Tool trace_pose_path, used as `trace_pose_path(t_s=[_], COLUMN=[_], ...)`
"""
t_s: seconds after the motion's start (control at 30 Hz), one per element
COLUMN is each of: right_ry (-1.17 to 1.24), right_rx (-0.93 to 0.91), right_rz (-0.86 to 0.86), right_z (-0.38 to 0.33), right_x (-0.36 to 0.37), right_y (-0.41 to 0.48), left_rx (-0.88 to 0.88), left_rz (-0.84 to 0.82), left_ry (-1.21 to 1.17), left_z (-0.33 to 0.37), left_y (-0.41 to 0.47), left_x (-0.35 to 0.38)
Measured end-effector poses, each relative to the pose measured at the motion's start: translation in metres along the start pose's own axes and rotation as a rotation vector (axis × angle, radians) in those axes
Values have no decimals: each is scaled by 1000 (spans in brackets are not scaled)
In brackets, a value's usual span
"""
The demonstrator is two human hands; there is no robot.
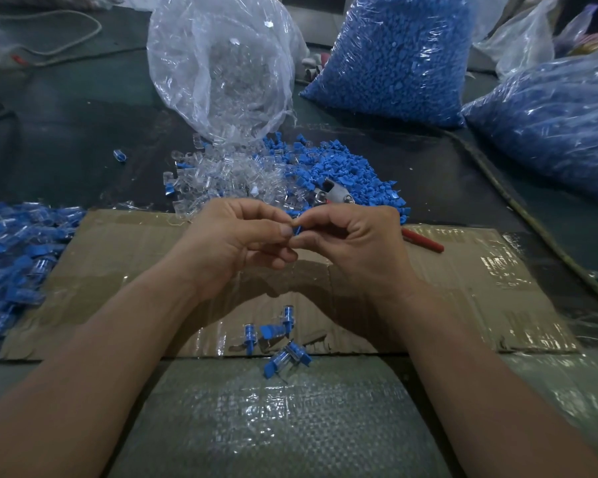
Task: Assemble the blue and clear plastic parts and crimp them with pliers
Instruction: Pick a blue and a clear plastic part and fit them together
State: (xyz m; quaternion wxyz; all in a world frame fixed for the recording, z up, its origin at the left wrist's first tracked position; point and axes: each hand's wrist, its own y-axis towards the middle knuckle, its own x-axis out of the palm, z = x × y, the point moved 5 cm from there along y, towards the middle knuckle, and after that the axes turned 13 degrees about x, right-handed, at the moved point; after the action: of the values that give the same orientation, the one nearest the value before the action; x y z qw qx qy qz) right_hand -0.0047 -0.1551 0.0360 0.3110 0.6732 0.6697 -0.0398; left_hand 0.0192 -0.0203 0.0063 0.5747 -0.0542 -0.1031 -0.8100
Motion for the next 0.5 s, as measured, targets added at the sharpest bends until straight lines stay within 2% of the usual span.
trace_pose_path(t_s=[0.5], right_ry=[-99], right_rx=[-51], right_rz=[7], right_z=[-3], right_x=[-1], right_y=[1], left_rx=[13], left_rz=[5], left_ry=[15], left_z=[0], left_y=[1], left_x=[-2])
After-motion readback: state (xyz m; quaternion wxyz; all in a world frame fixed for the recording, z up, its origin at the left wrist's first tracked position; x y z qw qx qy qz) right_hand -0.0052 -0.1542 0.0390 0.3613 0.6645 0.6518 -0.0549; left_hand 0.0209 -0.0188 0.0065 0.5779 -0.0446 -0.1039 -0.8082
